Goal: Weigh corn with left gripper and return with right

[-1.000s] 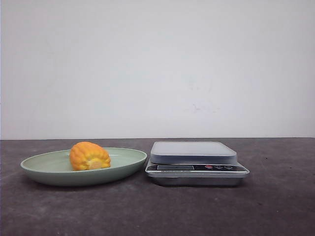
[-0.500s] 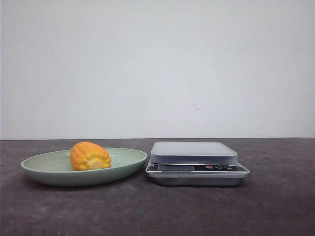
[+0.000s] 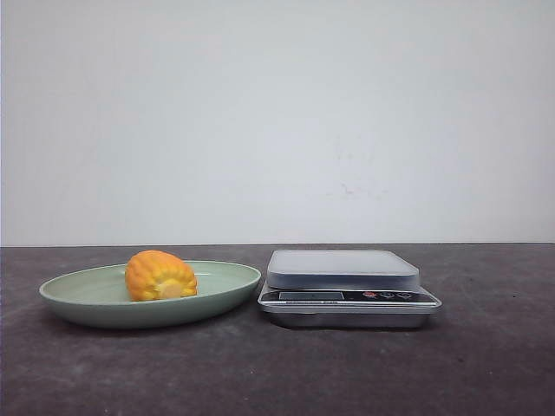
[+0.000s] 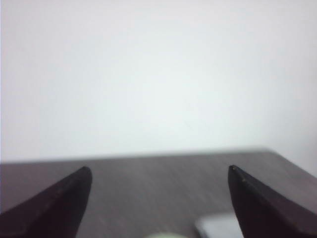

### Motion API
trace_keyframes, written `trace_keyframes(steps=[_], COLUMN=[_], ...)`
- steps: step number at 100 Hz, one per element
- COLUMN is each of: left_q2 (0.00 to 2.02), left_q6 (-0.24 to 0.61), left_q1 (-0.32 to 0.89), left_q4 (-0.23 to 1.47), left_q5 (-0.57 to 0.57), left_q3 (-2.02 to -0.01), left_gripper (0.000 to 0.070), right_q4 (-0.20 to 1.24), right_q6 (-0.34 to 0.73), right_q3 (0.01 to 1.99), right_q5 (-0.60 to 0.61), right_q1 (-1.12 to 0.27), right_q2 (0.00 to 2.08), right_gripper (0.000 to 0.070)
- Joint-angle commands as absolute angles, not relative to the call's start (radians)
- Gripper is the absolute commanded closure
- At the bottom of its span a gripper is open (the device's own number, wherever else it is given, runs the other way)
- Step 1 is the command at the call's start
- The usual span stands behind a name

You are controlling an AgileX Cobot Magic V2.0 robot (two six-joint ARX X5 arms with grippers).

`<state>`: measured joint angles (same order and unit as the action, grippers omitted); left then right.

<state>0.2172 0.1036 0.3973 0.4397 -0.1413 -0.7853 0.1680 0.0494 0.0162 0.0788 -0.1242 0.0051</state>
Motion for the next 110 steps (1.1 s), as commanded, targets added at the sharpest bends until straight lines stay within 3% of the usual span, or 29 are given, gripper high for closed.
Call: trace_keyframes(steps=[1, 9, 26, 49, 70, 98, 110], left_q2=[0.182, 0.142, 0.12, 0.092, 0.033, 0.003, 0.003], left_q6=[0.12, 0.174, 0.176, 0.17, 0.093, 0.072, 0.01], left_q1=[0.331, 0.24, 0.133, 0.125, 0.104, 0.083, 0.083], left_q4=[0.394, 0.397, 0.382, 0.283, 0.248, 0.215, 0.212], left_q5=[-0.131, -0.13, -0.122, -0.08, -0.115, -0.114, -0.114], left_q3=[-0.661, -0.558, -0.378, -0.199, -0.111, -0.025, -0.024], left_gripper=[0.0191, 0.0191, 0.0191, 0.0191, 0.0191, 0.0191, 0.0191], right_q4=[0.157, 0.157, 0.157, 0.157, 0.157, 0.157, 0.157], right_q6=[0.045, 0.045, 0.045, 0.045, 0.045, 0.045, 0.045], right_q3=[0.013, 0.013, 0.013, 0.013, 0.013, 0.013, 0.013], right_q5=[0.078, 0.078, 0.078, 0.078, 0.078, 0.078, 0.078], right_q1=[-0.125, -0.125, -0.125, -0.125, -0.125, -0.125, -0.125], right_q2=[0.004, 0.004, 0.004, 0.004, 0.004, 0.004, 0.004], right_gripper=[0.07, 0.07, 0.07, 0.07, 0.07, 0.07, 0.07])
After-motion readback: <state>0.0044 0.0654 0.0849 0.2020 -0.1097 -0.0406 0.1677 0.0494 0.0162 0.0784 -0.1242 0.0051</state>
